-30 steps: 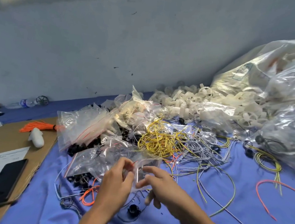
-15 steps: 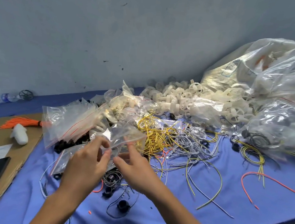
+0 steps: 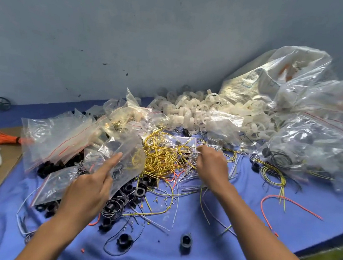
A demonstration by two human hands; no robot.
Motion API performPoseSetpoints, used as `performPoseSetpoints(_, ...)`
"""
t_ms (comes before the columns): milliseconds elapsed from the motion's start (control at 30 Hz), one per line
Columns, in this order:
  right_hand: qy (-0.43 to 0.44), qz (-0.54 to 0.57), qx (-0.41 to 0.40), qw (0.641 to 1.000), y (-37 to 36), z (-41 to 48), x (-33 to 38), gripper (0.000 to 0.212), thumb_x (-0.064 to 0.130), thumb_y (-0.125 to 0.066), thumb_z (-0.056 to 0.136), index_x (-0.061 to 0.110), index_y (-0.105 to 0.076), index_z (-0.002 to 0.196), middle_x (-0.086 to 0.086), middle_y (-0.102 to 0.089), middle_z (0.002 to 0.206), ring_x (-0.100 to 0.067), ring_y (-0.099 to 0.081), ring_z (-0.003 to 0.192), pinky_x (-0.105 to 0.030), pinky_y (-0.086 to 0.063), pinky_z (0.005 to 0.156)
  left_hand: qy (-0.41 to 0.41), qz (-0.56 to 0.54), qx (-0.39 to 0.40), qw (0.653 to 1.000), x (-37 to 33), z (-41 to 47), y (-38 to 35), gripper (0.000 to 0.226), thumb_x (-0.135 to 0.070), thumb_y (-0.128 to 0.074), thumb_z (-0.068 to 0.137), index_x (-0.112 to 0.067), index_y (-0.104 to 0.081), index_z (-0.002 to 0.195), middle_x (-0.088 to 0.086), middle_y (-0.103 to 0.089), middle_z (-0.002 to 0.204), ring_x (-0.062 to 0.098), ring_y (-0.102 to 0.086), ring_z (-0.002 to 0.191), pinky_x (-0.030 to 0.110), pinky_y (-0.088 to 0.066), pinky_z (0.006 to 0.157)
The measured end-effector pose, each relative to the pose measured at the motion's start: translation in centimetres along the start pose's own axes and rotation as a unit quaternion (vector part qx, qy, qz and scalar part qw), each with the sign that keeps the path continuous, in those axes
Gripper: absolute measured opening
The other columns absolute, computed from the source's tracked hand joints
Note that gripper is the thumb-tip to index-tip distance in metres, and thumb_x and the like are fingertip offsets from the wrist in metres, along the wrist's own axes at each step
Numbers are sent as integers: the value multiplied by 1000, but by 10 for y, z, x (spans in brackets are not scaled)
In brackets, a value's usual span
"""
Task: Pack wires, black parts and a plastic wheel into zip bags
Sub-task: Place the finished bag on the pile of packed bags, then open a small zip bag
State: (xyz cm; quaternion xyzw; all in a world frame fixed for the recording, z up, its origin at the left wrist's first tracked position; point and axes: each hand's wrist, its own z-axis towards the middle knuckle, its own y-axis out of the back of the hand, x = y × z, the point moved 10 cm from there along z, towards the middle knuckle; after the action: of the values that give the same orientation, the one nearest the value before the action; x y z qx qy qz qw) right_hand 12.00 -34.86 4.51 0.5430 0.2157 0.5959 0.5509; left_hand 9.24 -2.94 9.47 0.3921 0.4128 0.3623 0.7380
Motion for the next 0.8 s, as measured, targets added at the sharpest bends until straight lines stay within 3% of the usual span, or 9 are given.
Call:
performPoseSetpoints(133,-44,-103,59,992,-20,20,-35,23,33,-50,91,14,-60,99,-11,-68,106,-34,-58,101,-39,-41,85,3,-9,-1,1000,-5,3,-1,61,-20,-47,98,-50,-32,149,-6,-40,42,19,-43,40,37,-33,46)
performPoseSetpoints(333,-19,-136,102,985,-25,36,-30,20,15,-48,83,12,-65,93,-14,-69,102,-36,-59,97,-36,-37,72,7,-17,2,1000,-5,5,-1,61,-20,-48,97,-50,-33,148,-3,-42,42,15,-44,40,36,-30,45)
performPoseSetpoints(500,-39,-59,67,995,-6,43,-37,22,21,-44,92,5,-54,105,-21,-65,107,-38,-60,96,-38,-42,70,9,-21,-4,1000,-5,4,3,62,-19,-49,96,-50,-35,147,-2,-40,38,9,-42,36,29,-27,40)
performPoseSetpoints(633,-32,62,75,995,1,42,-37,29,17,-44,92,19,-50,121,-19,-67,103,-30,-57,81,-36,-42,69,3,-28,-3,1000,-8,4,1,61,-18,-50,97,-48,-36,147,-2,-38,36,10,-40,32,27,-25,37)
performPoseSetpoints(733,-31,133,90,987,1,39,-36,26,16,-43,93,27,-56,113,-12,-66,98,-26,-56,78,-34,-40,68,3,-33,0,999,-9,4,-2,61,-18,-50,97,-48,-35,148,-3,-42,37,12,-45,36,25,-26,37)
performPoseSetpoints(800,-42,140,103,984,0,39,-40,18,20,-47,97,25,-61,106,-12,-64,103,-27,-57,85,-35,-45,75,3,-38,2,999,-9,4,-3,60,-18,-49,97,-48,-35,148,-3,-45,39,11,-46,36,24,-28,38)
